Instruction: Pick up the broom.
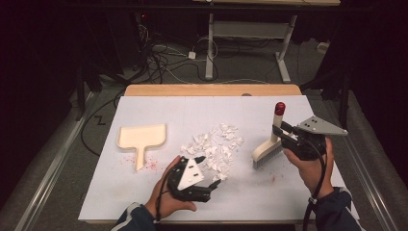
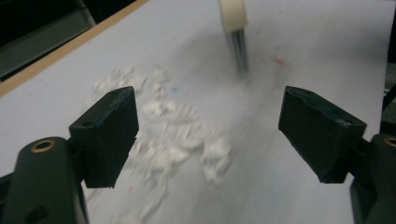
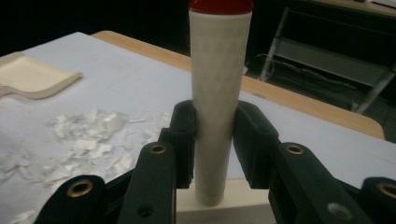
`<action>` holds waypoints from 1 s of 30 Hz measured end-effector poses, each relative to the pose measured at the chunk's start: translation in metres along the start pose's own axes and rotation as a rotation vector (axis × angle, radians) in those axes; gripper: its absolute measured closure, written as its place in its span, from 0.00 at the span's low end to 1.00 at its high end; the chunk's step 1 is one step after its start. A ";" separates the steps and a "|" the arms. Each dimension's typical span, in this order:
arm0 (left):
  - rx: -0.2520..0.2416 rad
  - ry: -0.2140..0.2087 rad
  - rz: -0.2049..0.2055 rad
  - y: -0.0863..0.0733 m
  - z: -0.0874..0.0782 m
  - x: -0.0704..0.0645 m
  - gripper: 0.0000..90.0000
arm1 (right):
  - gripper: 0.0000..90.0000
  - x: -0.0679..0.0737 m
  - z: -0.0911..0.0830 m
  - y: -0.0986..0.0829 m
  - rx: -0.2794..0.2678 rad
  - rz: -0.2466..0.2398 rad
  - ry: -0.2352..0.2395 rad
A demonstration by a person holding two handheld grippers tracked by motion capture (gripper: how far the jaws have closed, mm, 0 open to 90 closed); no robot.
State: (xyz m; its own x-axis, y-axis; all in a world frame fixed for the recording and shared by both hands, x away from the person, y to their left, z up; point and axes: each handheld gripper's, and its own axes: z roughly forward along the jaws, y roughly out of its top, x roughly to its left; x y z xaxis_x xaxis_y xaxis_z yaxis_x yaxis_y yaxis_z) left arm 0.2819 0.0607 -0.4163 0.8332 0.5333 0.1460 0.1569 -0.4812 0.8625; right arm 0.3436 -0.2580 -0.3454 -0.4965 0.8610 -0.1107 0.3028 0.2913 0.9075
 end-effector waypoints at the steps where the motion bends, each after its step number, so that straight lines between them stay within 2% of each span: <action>1: -0.017 -0.012 -0.006 0.007 0.006 -0.004 0.22 | 0.79 0.004 -0.002 0.002 -0.005 -0.002 0.011; 4: -0.039 -0.049 -0.020 0.023 0.024 -0.013 0.22 | 0.79 0.015 -0.008 0.007 -0.029 -0.016 0.034; 5: -0.039 -0.049 -0.020 0.023 0.024 -0.013 0.22 | 0.79 0.020 -0.010 0.009 -0.040 -0.019 0.040; 7: -0.048 -0.046 -0.036 0.031 0.035 -0.017 0.23 | 0.79 0.024 -0.012 0.010 -0.044 -0.032 0.054; 8: -0.058 -0.055 -0.062 0.037 0.043 -0.019 0.24 | 0.79 0.032 -0.014 0.012 -0.054 -0.035 0.073; 9: -0.058 -0.055 -0.062 0.037 0.043 -0.019 0.25 | 0.79 0.032 -0.014 0.012 -0.054 -0.035 0.073; 10: -0.061 -0.036 -0.088 0.041 0.050 -0.019 0.26 | 0.79 0.042 -0.017 0.012 -0.066 -0.053 0.091; 12: -0.069 -0.027 -0.113 0.042 0.054 -0.019 0.28 | 0.79 0.049 -0.019 0.013 -0.076 -0.062 0.098; 14: -0.069 -0.010 -0.124 0.042 0.057 -0.018 0.34 | 0.79 0.054 -0.021 0.013 -0.089 -0.059 0.104; 15: -0.069 -0.018 -0.129 0.041 0.058 -0.018 0.36 | 0.79 0.057 -0.022 0.013 -0.092 -0.061 0.114; 17: -0.071 -0.006 -0.137 0.039 0.058 -0.017 0.41 | 0.79 0.063 -0.023 0.014 -0.096 -0.066 0.130; 19: -0.076 -0.024 -0.145 0.036 0.057 -0.014 0.47 | 0.79 0.070 -0.024 0.014 -0.091 -0.078 0.150; 22: -0.084 -0.042 -0.138 0.031 0.053 -0.011 0.64 | 0.79 0.076 -0.024 0.014 -0.096 -0.098 0.157; 24: -0.085 -0.047 -0.140 0.030 0.049 -0.006 0.70 | 0.79 0.076 -0.025 0.014 -0.099 -0.090 0.168; 25: -0.090 -0.085 -0.142 0.029 0.047 -0.003 0.72 | 0.79 0.076 -0.026 0.014 -0.101 -0.090 0.174; 26: -0.090 -0.103 -0.136 0.028 0.045 -0.001 0.72 | 0.79 0.075 -0.027 0.014 -0.108 -0.089 0.186; 28: -0.078 -0.102 -0.115 0.028 0.040 0.000 0.72 | 0.79 0.075 -0.028 0.015 -0.116 -0.092 0.208; 30: -0.080 -0.131 -0.106 0.028 0.036 0.003 0.72 | 0.79 0.075 -0.029 0.015 -0.121 -0.101 0.225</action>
State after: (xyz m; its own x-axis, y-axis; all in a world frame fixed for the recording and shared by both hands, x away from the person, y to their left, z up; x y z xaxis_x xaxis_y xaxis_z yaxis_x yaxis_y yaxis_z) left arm 0.3075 0.0239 -0.4091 0.8770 0.4805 -0.0071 0.2089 -0.3678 0.9062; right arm 0.2871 -0.2010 -0.3283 -0.6914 0.7119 -0.1229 0.1496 0.3075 0.9397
